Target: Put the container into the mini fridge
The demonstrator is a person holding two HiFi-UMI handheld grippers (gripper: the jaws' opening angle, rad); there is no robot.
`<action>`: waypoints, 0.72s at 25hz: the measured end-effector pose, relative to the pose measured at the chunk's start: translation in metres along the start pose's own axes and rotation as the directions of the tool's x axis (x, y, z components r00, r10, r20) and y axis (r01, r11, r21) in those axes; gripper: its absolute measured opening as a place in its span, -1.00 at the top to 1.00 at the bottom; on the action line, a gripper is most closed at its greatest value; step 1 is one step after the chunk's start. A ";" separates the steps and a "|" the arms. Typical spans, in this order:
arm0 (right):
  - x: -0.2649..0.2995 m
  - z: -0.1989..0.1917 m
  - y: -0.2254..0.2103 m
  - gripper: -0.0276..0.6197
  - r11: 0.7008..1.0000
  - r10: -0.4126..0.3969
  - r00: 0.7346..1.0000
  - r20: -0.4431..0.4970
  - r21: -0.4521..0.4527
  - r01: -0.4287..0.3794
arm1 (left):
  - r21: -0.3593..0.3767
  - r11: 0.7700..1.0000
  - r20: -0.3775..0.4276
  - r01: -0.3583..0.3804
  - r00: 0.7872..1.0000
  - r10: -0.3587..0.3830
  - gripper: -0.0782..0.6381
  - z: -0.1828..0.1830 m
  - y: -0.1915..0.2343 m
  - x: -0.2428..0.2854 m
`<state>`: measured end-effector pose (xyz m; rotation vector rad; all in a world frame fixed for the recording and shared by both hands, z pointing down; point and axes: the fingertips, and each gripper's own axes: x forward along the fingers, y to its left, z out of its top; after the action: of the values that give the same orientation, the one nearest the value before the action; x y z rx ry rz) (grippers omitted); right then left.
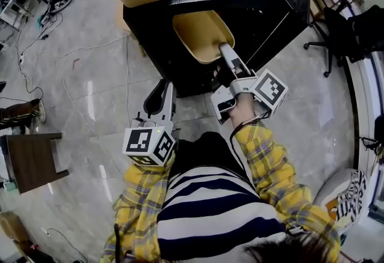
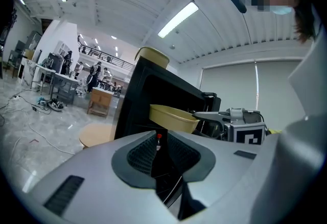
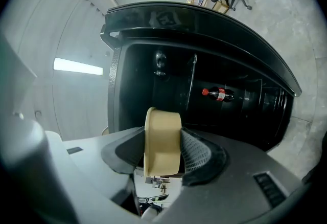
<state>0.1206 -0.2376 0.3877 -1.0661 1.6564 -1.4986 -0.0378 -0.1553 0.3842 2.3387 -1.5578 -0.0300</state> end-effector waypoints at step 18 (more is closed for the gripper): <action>0.049 0.006 -0.008 0.24 0.998 -0.052 0.985 0.163 0.045 0.045 | -0.024 1.000 0.007 0.013 1.000 -0.012 0.56 0.004 0.019 0.015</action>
<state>0.1048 -0.2842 0.3968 -1.1817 1.4906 -1.4284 -0.0496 -0.1767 0.3883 2.3324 -1.5377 -0.0595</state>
